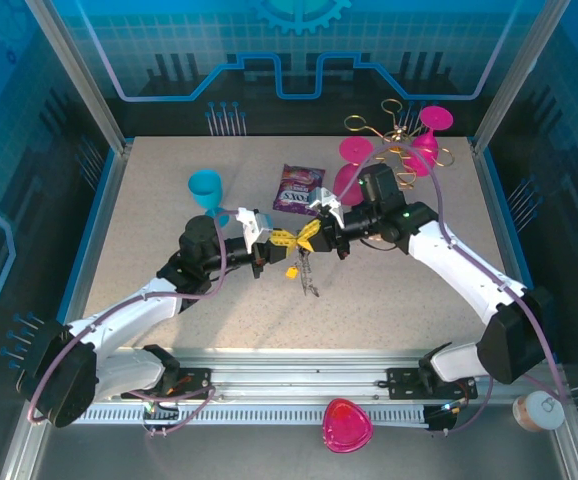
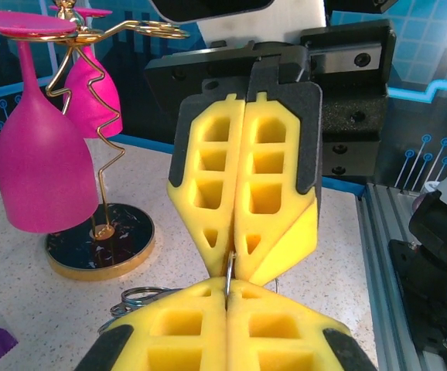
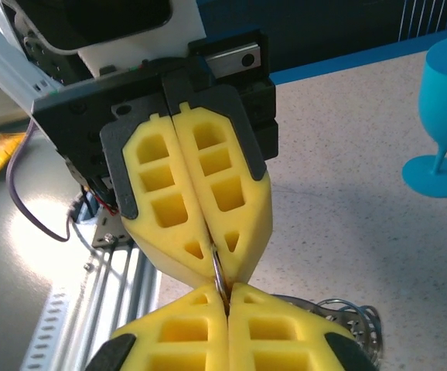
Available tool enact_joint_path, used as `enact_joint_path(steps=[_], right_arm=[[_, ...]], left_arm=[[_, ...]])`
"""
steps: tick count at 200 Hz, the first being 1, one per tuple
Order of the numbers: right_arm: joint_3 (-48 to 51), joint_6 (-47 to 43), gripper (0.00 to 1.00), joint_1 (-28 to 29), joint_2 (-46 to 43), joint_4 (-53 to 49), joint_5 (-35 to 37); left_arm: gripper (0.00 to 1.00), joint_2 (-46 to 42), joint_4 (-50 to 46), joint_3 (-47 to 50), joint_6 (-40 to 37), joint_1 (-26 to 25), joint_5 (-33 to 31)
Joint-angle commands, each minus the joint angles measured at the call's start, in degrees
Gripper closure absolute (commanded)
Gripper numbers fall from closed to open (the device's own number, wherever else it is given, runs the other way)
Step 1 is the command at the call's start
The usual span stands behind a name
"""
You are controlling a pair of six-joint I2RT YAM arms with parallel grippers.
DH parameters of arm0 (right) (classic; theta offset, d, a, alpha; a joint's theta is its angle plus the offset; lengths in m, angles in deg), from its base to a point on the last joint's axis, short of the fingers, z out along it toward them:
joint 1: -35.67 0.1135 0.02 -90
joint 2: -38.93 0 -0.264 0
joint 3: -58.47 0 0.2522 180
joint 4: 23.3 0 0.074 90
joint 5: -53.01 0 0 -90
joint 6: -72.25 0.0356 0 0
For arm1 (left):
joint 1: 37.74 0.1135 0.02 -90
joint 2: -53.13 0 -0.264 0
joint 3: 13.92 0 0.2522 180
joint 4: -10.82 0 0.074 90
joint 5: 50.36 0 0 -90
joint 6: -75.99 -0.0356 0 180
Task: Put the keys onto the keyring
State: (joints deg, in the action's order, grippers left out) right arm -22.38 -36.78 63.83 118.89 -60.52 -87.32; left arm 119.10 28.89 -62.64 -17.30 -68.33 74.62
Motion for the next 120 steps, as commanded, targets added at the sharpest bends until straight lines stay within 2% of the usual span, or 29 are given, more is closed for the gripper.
enact_joint_path(steps=[1, 13, 24, 46, 74, 120], right_arm=[[-0.5, -0.31, 1.0, 1.19, 0.81, 1.59, -1.61], [-0.99, -1.53, 1.0, 1.19, 0.51, 0.13, -1.26], [-1.69, -3.22, 1.0, 1.19, 0.29, -1.93, -0.32], [-4.59, -8.52, 1.0, 1.51, 0.83, -9.57, 2.77], [-9.62, -15.6, 1.0, 3.32, 3.43, -20.78, 7.58], [-13.41, -18.84, 1.0, 6.05, 4.84, -25.15, 11.62]], left_arm=[[1.0, -0.39, 3.41, 0.24, 0.08, -0.69, 0.85], [1.0, -1.05, 1.65, 0.24, -0.75, -0.65, -0.14], [0.87, -1.78, -0.49, -0.03, -1.59, -0.66, -1.3], [0.78, -2.69, -9.84, -2.56, -5.71, -0.53, -1.52], [0.78, -2.61, -17.28, -5.23, -9.18, -0.61, -0.86], [0.86, -1.26, -22.55, -8.04, -11.62, -0.61, 0.79]])
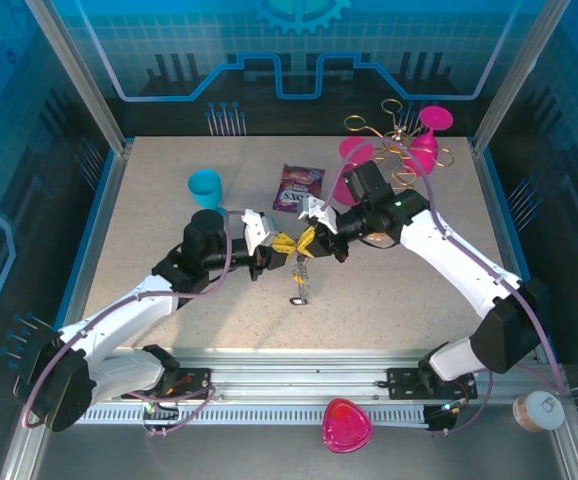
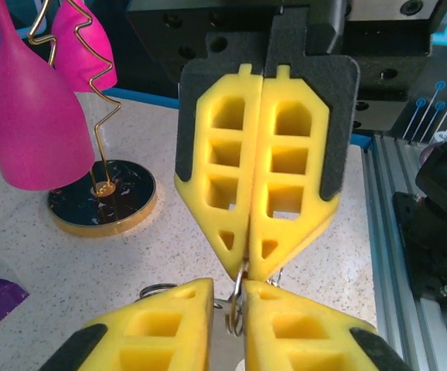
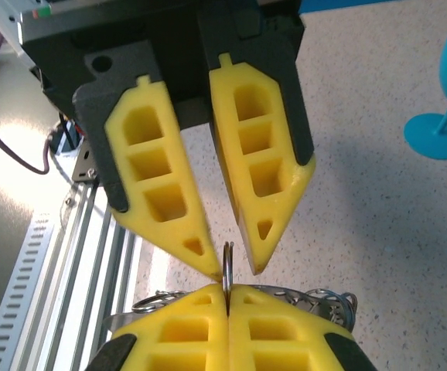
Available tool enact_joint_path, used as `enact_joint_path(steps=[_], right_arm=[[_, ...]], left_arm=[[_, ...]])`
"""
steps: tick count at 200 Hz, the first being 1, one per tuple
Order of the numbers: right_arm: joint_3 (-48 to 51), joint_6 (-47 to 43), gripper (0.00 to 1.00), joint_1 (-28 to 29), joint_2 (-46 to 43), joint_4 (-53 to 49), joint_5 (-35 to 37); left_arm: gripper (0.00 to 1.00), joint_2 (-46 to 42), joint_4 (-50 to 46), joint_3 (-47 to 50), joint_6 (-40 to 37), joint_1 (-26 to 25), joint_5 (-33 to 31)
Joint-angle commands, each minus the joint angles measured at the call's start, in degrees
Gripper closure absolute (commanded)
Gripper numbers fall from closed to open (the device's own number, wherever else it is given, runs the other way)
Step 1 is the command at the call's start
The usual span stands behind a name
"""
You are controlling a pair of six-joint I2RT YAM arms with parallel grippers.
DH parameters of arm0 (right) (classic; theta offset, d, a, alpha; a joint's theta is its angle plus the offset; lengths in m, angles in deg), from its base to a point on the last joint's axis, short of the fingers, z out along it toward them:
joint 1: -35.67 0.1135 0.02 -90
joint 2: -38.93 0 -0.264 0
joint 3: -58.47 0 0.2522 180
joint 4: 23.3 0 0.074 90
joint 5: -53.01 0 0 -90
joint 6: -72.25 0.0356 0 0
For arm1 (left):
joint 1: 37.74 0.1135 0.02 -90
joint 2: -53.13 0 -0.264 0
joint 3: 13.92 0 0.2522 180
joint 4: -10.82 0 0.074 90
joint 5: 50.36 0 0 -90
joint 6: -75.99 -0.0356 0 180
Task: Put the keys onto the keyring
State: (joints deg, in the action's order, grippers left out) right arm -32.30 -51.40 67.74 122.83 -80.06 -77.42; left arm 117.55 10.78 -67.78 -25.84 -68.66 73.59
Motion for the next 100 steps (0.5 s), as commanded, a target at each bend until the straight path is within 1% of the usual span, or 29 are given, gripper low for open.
enact_joint_path(steps=[1, 23, 54, 65, 83, 96, 100], right_arm=[[-3.53, -4.27, 1.0, 2.17, 0.91, -5.65, 1.78], [-4.89, -4.58, 1.0, 2.77, 1.27, -6.38, 2.02], [-6.29, -3.57, 1.0, 2.91, 1.09, -5.87, 1.07], [-6.35, -2.98, 1.0, 2.9, 1.07, -5.37, 0.98], [-6.08, -0.91, 1.0, 2.52, 0.68, -3.77, 0.34], [-4.83, 2.03, 1.0, 1.26, -0.28, -1.3, -0.69], [-4.07, 3.28, 0.96, 0.65, -0.74, -0.06, -1.17]], left_arm=[[0.87, 0.32, -4.5, -2.98, -3.09, -0.24, 1.91], [0.93, 1.08, -7.03, -4.27, -4.23, -0.28, 3.0], [0.95, 1.51, -8.33, -5.2, -4.6, -0.27, 3.73], [1.0, 1.63, -8.45, -5.47, -4.85, -0.33, 4.14], [1.0, 1.59, -6.64, -5.16, -4.33, -0.31, 3.84], [1.0, 1.02, -2.54, -3.55, -2.5, -0.37, 1.34], [1.0, 0.77, -0.76, -2.87, -1.89, -0.35, 0.62]])
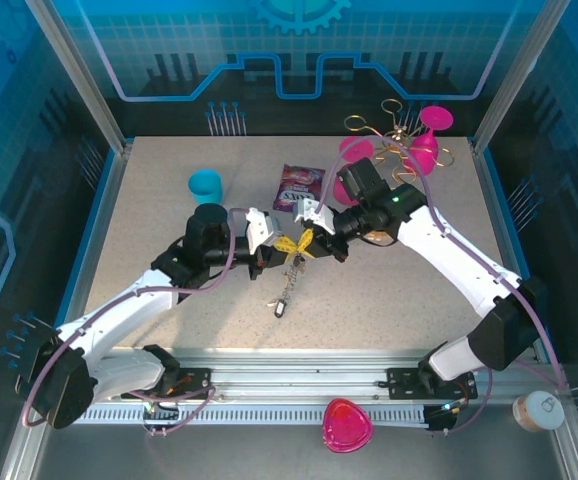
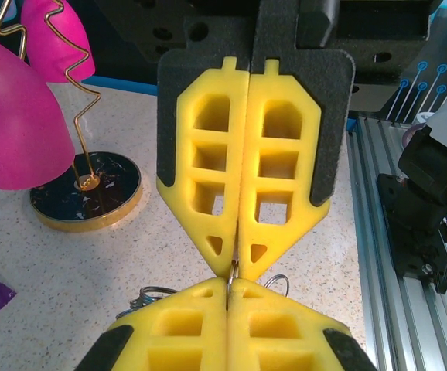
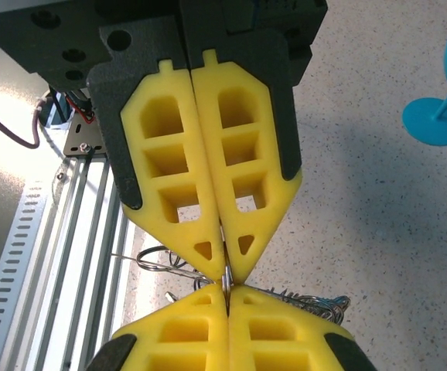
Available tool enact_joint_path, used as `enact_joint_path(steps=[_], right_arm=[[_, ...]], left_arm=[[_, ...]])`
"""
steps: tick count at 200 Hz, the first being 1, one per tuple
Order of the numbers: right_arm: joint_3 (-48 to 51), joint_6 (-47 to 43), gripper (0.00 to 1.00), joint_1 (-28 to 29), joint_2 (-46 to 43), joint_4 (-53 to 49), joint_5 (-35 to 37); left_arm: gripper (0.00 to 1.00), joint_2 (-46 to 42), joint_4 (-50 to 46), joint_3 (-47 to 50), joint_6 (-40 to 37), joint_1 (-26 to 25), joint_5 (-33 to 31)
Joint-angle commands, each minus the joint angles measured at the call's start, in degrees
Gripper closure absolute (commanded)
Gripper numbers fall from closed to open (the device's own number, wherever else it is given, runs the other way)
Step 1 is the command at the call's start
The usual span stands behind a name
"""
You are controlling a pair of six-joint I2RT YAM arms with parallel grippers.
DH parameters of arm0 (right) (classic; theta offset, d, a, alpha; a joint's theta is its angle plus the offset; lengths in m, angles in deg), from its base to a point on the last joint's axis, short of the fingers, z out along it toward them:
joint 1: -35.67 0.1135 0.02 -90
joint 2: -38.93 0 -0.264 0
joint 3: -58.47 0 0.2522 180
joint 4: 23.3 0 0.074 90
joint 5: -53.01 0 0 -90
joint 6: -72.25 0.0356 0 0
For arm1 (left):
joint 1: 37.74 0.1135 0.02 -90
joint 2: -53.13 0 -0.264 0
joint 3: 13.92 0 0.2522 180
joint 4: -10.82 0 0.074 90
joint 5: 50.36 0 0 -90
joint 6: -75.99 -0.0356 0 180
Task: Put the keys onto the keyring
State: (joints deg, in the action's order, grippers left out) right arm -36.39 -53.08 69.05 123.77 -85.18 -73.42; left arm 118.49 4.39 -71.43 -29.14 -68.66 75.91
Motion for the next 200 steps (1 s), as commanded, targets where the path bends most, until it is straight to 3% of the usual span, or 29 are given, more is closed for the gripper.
enact_joint_path(steps=[1, 21, 54, 103, 200], right_arm=[[0.01, 4.96, 0.96, -0.66, -1.68, 5.05, -5.17], [4.79, 9.85, 0.7, -3.66, -4.48, 10.39, -7.87], [10.19, 13.46, 0.62, -6.03, -7.37, 14.3, -9.68], [15.66, 15.51, 0.62, -6.49, -10.85, 19.75, -7.9], [16.0, 17.31, 0.76, -6.35, -10.56, 25.45, -6.27]], left_arm=[[1.0, -0.25, 6.13, 0.95, 1.51, -0.36, -1.84], [1.0, -1.15, 14.7, 4.44, 4.36, -0.48, -5.63], [1.0, -0.68, 20.49, 6.25, 6.79, -0.7, -6.72], [1.0, 0.55, 26.07, 7.8, 9.77, -0.98, -6.47], [1.0, 1.16, 26.94, 7.27, 10.78, -1.16, -4.28]])
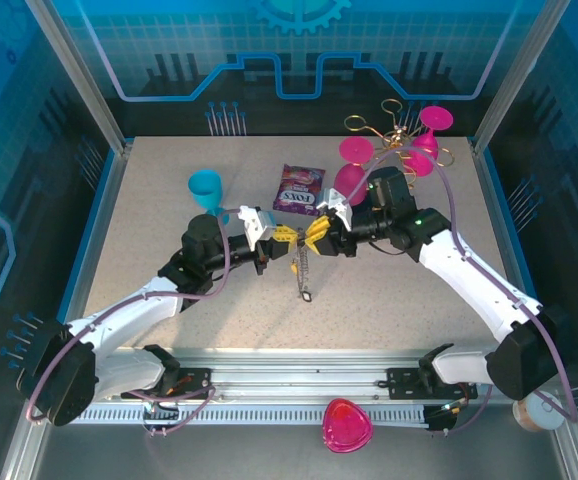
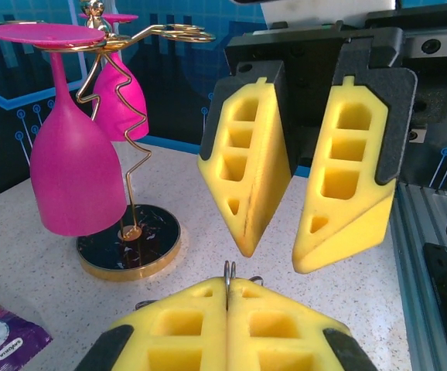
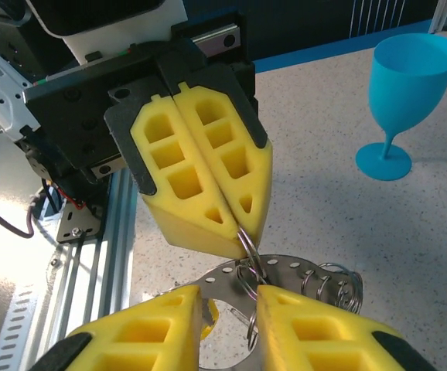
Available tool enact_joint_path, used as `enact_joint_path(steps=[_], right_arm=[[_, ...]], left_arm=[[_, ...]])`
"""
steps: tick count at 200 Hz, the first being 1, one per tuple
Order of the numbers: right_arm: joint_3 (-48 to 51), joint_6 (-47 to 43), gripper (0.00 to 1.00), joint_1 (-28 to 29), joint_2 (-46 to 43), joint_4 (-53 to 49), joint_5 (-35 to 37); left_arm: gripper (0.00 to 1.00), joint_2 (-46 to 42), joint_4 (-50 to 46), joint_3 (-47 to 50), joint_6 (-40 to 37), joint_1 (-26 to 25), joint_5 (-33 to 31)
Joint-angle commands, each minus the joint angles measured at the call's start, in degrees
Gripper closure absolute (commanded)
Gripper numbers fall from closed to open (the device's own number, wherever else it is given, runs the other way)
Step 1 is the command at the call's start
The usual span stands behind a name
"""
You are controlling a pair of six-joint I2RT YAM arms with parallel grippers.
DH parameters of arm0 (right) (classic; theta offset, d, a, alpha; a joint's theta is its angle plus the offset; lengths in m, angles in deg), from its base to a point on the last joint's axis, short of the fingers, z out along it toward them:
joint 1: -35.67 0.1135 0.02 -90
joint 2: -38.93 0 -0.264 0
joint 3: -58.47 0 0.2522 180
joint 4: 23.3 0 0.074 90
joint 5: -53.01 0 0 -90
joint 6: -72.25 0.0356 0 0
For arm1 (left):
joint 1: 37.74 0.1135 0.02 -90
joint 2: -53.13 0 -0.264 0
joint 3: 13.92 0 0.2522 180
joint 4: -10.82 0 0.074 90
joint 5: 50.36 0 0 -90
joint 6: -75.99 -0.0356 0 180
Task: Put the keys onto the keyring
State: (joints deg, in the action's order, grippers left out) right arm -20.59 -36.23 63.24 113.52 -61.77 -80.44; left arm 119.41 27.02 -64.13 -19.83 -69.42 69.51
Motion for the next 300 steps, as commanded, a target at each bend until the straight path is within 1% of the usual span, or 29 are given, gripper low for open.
enact_joint_path(steps=[1, 25, 71, 130, 160, 171, 181, 203, 212, 223, 242, 268, 281, 300], right_arm=[[0.18, 0.41, 0.77, -0.52, -0.27, 2.04, 0.78], [-0.18, 0.63, 0.77, -0.19, 0.59, 2.56, 0.45], [-0.4, 1.22, 0.75, 0.36, 1.57, 3.79, 2.99], [-0.69, 1.92, 0.75, 0.73, 2.94, 5.28, -2.99], [-0.35, 2.08, 0.8, 0.73, 3.46, 7.15, -5.46], [-0.37, 2.14, 0.88, 0.73, 3.75, 7.57, -6.61], [-0.53, 1.9, 1.0, 0.66, 3.9, 7.37, -7.05], [-0.45, 1.1, 1.0, 0.24, 3.38, 7.04, -7.37], [-0.58, 0.5, 1.0, 0.07, 3.0, 6.59, -6.76], [-1.2, -1.13, 1.0, 0.11, 2.81, 4.4, -5.51], [-3.93, -5.82, 1.0, 0.35, 3.51, -2.78, -1.72], [-8.32, -13.81, 1.0, 2.1, 5.23, -13.51, 4.69], [-9.74, -16.62, 1.0, 3.3, 5.88, -16.61, 7.99], [-12.1, -19.39, 1.0, 5.26, 6.93, -19.73, 11.88]], left_arm=[[1.0, 0.29, 4.37, -0.03, 1.54, -0.4, 2.12], [1.0, 0.3, 4.74, 0.06, 2.02, -0.4, 2.6], [1.0, 0.13, 4.94, 0.06, 2.48, -0.52, 3.03], [1.0, 0.66, 5.3, -0.29, 2.66, -1.1, 3.19], [1.0, 1.11, 6.12, -0.56, 3.1, -1.2, 3.24], [1.0, 1.27, 6.39, -0.56, 3.19, -1.34, 3.15], [1.0, 1.32, 6.61, -0.56, 3.28, -1.4, 3.01], [1.0, 1.08, 6.0, -0.3, 2.81, -1.39, 2.3], [1.0, 0.6, 4.44, -0.29, 2.0, -1.45, 1.49], [0.82, -0.33, 1.21, -0.42, 0.31, -1.45, 0.22], [0.73, -2.22, -6.93, -1.36, -4.17, -1.21, -1.14], [0.69, -3.44, -18.89, -4.31, -10.47, -1.1, -2.24], [0.69, -3.6, -22.16, -5.49, -12.31, -0.99, -2.22], [0.69, -3.12, -23.56, -6.55, -13.44, -0.93, -1.83]])
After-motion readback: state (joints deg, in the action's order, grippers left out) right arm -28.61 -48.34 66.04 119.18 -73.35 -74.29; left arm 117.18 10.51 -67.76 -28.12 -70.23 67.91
